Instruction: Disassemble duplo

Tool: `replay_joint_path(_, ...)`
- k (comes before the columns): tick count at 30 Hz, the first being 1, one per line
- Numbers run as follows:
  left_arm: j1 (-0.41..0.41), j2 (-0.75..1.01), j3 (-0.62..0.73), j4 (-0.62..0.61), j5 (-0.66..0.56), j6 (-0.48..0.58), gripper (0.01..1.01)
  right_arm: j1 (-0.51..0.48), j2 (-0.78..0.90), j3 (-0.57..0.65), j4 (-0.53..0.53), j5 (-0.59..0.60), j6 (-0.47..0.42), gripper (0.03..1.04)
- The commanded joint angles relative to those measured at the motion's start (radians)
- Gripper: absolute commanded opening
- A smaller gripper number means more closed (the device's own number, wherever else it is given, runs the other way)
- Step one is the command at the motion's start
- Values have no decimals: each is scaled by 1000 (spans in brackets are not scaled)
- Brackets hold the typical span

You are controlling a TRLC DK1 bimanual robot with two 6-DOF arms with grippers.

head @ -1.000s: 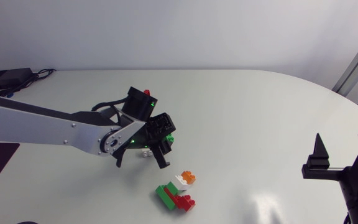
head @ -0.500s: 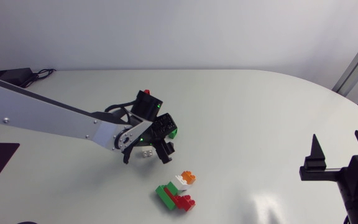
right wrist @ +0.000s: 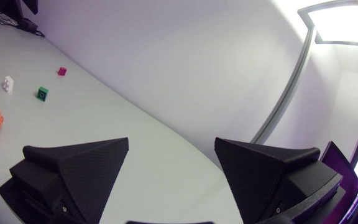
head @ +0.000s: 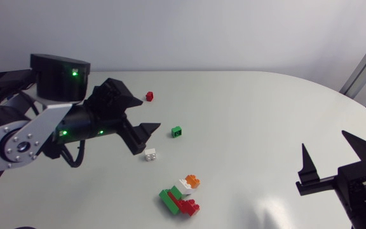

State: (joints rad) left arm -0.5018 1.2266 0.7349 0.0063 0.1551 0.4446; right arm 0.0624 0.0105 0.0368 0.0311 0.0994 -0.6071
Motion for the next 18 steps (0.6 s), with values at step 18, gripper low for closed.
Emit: replay_joint_path(18, 8, -118, -290, 231, 12, -139, 948, 542, 292, 227, -231, -33, 173, 997)
